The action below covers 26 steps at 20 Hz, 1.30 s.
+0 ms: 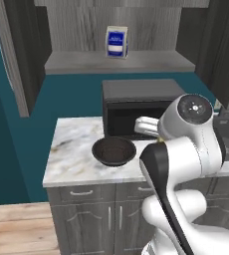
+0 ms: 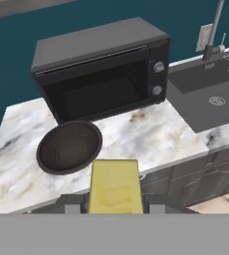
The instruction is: Pick the egg and butter from the fridge and place them by the bowl for mixing.
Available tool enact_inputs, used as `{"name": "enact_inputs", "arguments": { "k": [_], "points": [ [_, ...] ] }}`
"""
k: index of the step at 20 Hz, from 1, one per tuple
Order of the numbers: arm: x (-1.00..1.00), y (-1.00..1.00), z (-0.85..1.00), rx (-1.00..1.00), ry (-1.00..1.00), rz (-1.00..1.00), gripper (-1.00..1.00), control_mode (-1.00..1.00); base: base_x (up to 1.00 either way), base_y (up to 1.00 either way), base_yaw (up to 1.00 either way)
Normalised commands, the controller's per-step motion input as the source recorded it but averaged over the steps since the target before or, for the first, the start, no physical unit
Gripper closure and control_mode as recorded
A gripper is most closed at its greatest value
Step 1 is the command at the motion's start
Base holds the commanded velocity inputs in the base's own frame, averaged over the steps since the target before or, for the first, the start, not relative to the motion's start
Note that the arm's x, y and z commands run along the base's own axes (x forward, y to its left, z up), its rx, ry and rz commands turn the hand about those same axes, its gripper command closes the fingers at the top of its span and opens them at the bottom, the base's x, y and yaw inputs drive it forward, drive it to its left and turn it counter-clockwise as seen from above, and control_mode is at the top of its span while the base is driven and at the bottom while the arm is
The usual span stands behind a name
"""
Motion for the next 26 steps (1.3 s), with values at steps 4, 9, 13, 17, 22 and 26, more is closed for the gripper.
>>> {"name": "enact_inputs", "arguments": {
  "k": [4, 9, 13, 17, 22, 26],
  "points": [
    [0.4, -0.14, -0.11, 0.0, 0.07, 0.0, 1.0, -1.0, 0.0, 0.0, 0.0],
    [0.37, -0.18, -0.15, 0.0, 0.07, 0.0, 1.0, -1.0, 0.0, 0.0, 0.0],
    [0.43, -0.23, -0.22, 0.0, 0.12, 0.0, 1.0, -1.0, 0.0, 0.0, 0.0],
    [0.25, -0.24, -0.31, 0.0, 0.08, 0.03, 1.0, -1.0, 0.0, 0.0, 0.0],
    [0.1, -0.35, -0.43, 0.0, 0.05, 0.04, 1.0, -1.0, 0.0, 0.0, 0.0],
    [0.03, -0.42, -0.56, 0.0, 0.05, 0.03, 1.0, -1.0, 0.0, 0.0, 0.0]
  ]
}}
